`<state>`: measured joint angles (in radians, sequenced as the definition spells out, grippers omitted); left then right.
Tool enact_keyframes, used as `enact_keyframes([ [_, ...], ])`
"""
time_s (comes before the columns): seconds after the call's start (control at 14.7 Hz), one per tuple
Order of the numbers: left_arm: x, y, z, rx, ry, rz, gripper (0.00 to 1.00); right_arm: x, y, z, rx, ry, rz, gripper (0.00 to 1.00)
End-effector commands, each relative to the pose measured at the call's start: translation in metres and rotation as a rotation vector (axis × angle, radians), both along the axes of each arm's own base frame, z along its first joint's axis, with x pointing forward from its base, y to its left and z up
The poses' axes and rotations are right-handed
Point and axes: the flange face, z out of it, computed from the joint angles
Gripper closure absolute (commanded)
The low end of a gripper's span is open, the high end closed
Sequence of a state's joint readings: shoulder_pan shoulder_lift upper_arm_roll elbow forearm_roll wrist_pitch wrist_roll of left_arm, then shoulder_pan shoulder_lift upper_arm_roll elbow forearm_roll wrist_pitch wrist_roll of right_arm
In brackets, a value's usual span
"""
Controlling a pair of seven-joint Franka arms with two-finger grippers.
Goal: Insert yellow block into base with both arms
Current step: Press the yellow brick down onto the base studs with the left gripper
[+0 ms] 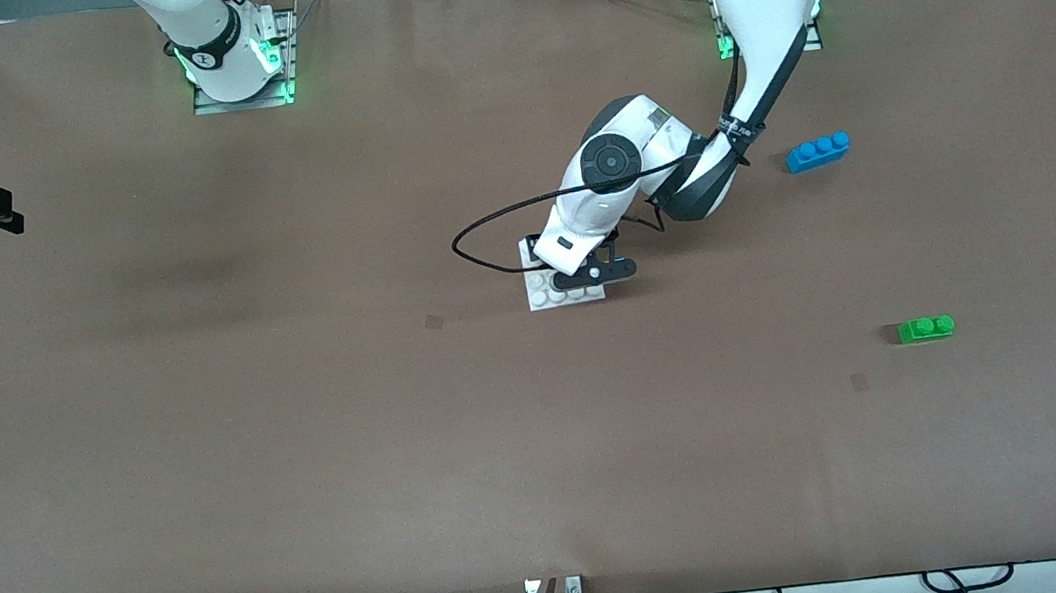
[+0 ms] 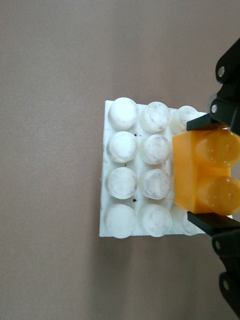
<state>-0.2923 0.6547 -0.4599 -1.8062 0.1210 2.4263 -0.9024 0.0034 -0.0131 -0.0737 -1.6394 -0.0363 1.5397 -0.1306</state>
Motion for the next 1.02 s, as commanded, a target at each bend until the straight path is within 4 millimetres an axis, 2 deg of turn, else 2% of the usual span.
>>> enact_keyframes([
  [0.0, -0.001, 0.000, -0.003, 0.018, -0.016, 0.008, 0.45, 0.001, 0.001, 0.003, 0.014, 0.000, -0.009, 0.00],
  [0.68, -0.006, 0.000, -0.021, 0.068, -0.034, -0.010, 0.45, 0.000, 0.001, 0.004, 0.016, -0.002, -0.009, 0.00],
  [0.75, -0.005, 0.000, -0.021, 0.069, -0.034, -0.008, 0.40, 0.001, 0.001, 0.003, 0.016, 0.000, -0.009, 0.00],
  [0.89, -0.003, -0.001, -0.016, 0.071, -0.033, 0.019, 0.00, 0.001, 0.000, 0.003, 0.016, 0.000, -0.011, 0.00],
  [0.96, -0.002, -0.001, -0.011, 0.077, -0.032, 0.031, 0.00, 0.001, 0.000, 0.003, 0.016, 0.000, -0.011, 0.00],
])
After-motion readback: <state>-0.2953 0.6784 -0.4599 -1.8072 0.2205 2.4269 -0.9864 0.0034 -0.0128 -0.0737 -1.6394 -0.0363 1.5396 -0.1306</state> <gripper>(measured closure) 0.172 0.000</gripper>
